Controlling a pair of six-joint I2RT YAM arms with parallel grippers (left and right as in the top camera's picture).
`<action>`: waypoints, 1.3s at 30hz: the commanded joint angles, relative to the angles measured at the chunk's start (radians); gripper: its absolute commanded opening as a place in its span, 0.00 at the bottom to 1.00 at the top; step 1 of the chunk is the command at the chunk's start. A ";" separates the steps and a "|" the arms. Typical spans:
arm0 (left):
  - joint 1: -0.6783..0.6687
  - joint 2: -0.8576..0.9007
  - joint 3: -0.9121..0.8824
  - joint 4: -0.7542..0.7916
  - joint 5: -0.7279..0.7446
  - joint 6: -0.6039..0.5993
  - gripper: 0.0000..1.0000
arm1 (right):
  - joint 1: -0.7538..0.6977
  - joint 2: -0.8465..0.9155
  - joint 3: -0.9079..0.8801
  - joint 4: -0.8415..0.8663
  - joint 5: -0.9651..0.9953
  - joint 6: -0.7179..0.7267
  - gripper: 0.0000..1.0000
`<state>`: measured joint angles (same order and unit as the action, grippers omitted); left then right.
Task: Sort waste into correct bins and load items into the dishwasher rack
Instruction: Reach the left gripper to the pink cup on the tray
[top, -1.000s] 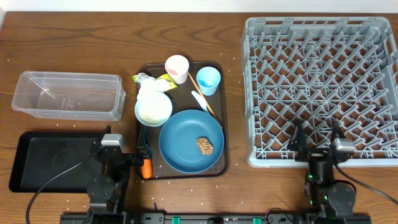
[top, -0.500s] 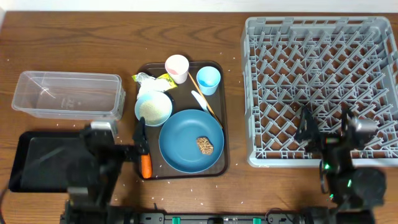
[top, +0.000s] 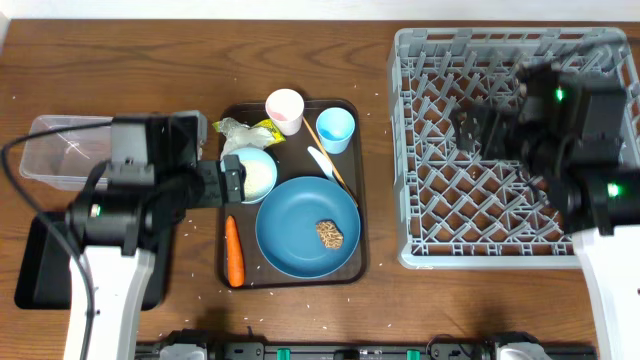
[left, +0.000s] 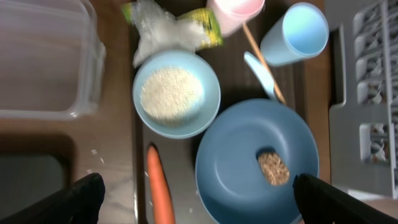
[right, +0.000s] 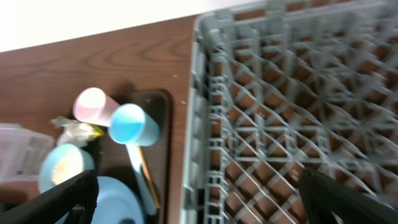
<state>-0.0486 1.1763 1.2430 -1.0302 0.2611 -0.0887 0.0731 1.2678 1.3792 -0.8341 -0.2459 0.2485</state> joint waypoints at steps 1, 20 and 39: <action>-0.003 0.042 0.019 -0.032 0.065 -0.057 0.98 | -0.005 0.040 0.027 0.009 -0.149 -0.040 0.98; -0.046 0.262 0.011 -0.151 0.016 -0.103 0.96 | 0.209 0.158 0.026 -0.035 0.032 -0.065 0.99; -0.185 0.400 0.087 0.280 -0.176 -0.088 0.87 | 0.210 0.277 0.026 -0.051 0.033 0.021 0.68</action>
<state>-0.2626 1.5326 1.2663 -0.7540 0.1230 -0.1833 0.2771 1.5383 1.3888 -0.8795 -0.2218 0.2470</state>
